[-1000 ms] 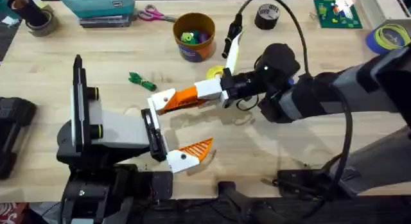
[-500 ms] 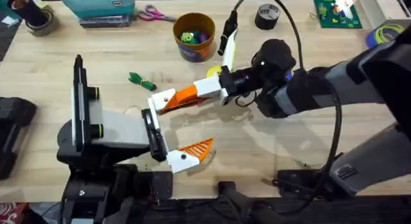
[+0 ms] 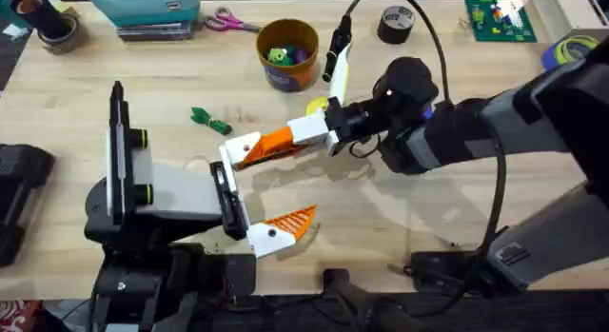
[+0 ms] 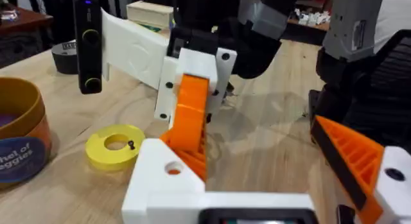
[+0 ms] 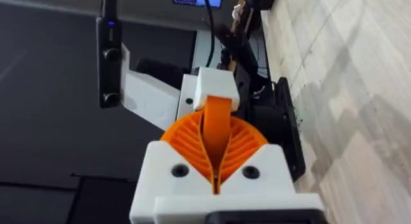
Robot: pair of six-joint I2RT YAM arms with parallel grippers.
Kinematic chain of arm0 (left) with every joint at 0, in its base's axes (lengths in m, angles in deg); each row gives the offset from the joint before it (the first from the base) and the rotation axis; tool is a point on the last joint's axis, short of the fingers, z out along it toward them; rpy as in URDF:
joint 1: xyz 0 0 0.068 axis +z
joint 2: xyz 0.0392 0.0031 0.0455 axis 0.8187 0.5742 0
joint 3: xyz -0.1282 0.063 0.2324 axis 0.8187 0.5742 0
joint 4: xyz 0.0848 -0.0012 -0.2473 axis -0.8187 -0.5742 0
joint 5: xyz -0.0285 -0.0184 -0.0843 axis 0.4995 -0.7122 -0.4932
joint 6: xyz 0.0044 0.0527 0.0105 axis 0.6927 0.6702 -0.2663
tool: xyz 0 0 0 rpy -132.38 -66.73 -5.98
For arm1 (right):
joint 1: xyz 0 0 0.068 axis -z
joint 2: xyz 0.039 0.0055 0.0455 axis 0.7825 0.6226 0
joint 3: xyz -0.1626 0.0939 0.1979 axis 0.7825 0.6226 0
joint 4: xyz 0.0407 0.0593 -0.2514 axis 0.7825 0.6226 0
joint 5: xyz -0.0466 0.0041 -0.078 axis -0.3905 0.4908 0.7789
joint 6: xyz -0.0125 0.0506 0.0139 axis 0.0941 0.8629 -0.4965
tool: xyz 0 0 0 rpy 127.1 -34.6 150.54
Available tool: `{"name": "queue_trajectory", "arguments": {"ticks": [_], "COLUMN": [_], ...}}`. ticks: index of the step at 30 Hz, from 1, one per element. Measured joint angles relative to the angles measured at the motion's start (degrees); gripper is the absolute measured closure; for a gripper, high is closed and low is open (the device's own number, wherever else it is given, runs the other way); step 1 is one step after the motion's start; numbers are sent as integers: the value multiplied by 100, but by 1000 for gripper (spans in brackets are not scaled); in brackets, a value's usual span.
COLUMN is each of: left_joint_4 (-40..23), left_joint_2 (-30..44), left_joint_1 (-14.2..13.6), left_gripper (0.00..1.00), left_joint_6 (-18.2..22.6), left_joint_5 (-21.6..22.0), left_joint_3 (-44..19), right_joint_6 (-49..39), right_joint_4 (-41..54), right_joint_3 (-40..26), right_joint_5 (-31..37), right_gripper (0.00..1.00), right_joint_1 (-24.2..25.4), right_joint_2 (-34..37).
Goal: Pick up the gripper from the table and insert it into the empty holder that is missing its gripper. Then pick up a screw, insert it into the mounting hole, and use the screwdriver to tighten it. Finally, clean up the table by picking up the vegetable and placing it into the bucket.
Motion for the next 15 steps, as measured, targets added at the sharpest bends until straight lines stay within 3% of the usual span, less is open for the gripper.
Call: {"name": "queue_trajectory", "arguments": {"ticks": [10,11,15], "left_joint_4": [-1,0,-7], "left_joint_2": [1,2,0], "left_joint_1": [0,0,-7], "left_gripper": [15,15,15], "left_joint_6": [0,2,2], "left_joint_5": [-5,-4,-43], "left_joint_3": [0,0,0], "right_joint_6": [0,4,-39], "right_joint_4": [0,7,42], "right_joint_3": [0,0,0], "right_joint_5": [1,0,2], "right_gripper": [985,904,291], "right_joint_1": [7,7,7], "right_joint_2": [0,0,14]}}
